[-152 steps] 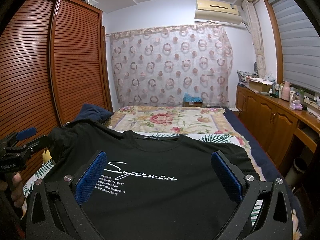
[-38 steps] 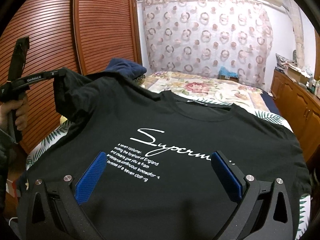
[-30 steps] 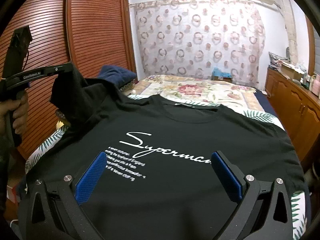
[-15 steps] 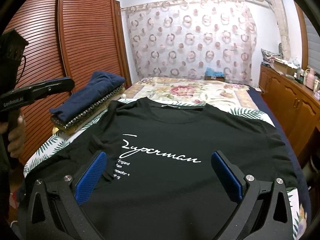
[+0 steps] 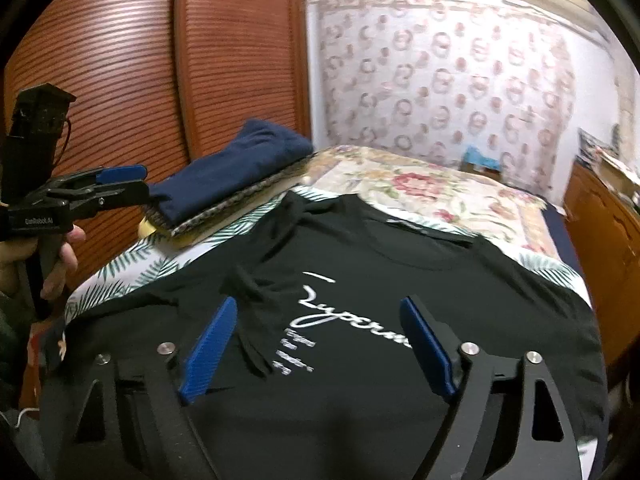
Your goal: Fold small clothes
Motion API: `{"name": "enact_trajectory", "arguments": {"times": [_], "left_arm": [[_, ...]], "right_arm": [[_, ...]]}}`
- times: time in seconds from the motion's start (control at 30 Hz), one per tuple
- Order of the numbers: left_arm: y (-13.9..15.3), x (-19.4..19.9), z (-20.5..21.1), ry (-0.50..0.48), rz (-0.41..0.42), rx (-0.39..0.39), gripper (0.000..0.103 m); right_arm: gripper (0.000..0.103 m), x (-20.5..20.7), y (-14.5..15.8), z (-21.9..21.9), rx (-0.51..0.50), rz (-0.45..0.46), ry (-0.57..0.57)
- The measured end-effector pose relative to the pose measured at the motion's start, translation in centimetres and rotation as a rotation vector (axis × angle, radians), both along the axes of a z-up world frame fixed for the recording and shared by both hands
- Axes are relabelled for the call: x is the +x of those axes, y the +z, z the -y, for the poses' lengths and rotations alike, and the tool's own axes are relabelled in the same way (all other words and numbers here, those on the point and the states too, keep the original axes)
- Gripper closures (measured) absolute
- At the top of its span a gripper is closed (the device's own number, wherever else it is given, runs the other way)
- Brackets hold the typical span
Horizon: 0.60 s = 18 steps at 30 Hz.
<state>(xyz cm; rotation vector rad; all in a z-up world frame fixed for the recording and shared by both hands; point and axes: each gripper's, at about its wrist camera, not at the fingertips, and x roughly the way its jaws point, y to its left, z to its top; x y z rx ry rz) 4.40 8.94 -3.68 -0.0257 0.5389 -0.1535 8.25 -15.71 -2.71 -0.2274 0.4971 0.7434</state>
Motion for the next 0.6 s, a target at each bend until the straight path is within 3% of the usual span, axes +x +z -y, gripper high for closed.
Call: {"name": "enact_trajectory", "arguments": {"times": [0.33, 0.47, 0.6], "left_arm": [[-2.3, -0.8, -2.8, 0.082, -0.023, -0.049, 0.015], [-3.0, -1.0, -3.2, 0.093, -0.035, -0.053, 0.015], [-3.4, -1.0, -3.5, 0.091, -0.045, -0.061, 0.015]], "right_arm": [[0.039, 3.0, -1.7, -4.9, -0.119, -0.034, 0.199], [0.045, 4.5, -2.6, -6.7, -0.180, -0.059, 0.250], [0.058, 6.0, -4.1, -8.2, -0.246, -0.064, 0.263]]}}
